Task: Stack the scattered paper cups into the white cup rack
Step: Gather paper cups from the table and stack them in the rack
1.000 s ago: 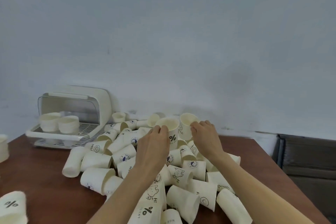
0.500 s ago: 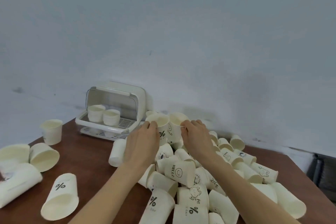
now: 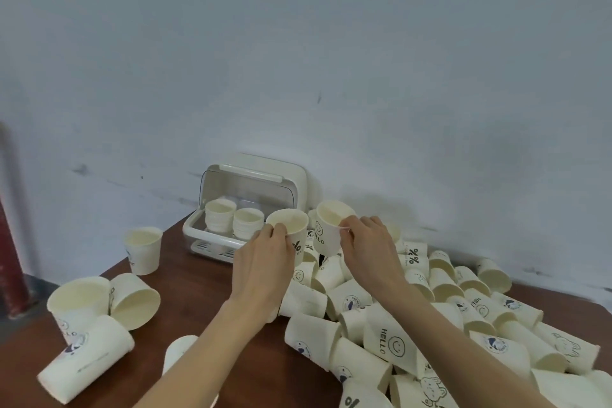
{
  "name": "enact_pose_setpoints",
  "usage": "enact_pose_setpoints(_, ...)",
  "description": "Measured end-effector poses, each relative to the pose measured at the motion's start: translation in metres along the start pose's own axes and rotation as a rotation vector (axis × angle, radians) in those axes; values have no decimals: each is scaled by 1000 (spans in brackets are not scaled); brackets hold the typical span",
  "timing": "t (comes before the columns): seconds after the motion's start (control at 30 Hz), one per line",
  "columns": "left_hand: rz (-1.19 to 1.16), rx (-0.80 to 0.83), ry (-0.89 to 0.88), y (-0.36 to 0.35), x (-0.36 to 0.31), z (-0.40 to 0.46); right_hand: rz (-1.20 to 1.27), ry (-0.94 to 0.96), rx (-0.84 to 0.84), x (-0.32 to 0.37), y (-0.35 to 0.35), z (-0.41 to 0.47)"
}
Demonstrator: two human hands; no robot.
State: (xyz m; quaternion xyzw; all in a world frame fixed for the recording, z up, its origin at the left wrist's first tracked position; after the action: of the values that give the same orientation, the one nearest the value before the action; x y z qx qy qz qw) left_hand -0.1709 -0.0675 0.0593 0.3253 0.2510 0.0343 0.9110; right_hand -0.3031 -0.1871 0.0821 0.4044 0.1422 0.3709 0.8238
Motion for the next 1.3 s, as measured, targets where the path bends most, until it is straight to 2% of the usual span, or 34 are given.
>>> enact_pose_setpoints(0.4, 46, 0, -8, 24, 64, 45, 15, -14, -16, 44, -27, 36)
enact_pose_setpoints(0.6, 105, 20, 55, 27, 113, 80, 27, -2, -6, 71, -40, 55)
enact_pose_setpoints(0.73, 145, 45, 73, 18, 146, 103, 21, 8, -6, 81, -47, 64)
enact_pose_setpoints(1.1, 40, 64, 12, -19, 189, 125, -6, 13, 8, 96, -61, 85)
enact_pose_setpoints(1.3, 89, 165, 23, -39, 207, 124, 1, 34, -5, 104, -75, 91)
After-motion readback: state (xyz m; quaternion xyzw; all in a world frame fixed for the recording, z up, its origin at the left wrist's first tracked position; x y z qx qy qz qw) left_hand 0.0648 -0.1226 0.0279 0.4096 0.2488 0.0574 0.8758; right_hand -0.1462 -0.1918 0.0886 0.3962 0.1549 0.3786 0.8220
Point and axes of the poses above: each hand's wrist, its own z-axis towards the middle knuckle, its own y-axis out of the back of the hand, x = y × z, the point moved 4 cm from there along z, towards the middle knuckle, and after that the axes turned 9 degrees about -z, right-handed, at the moved point
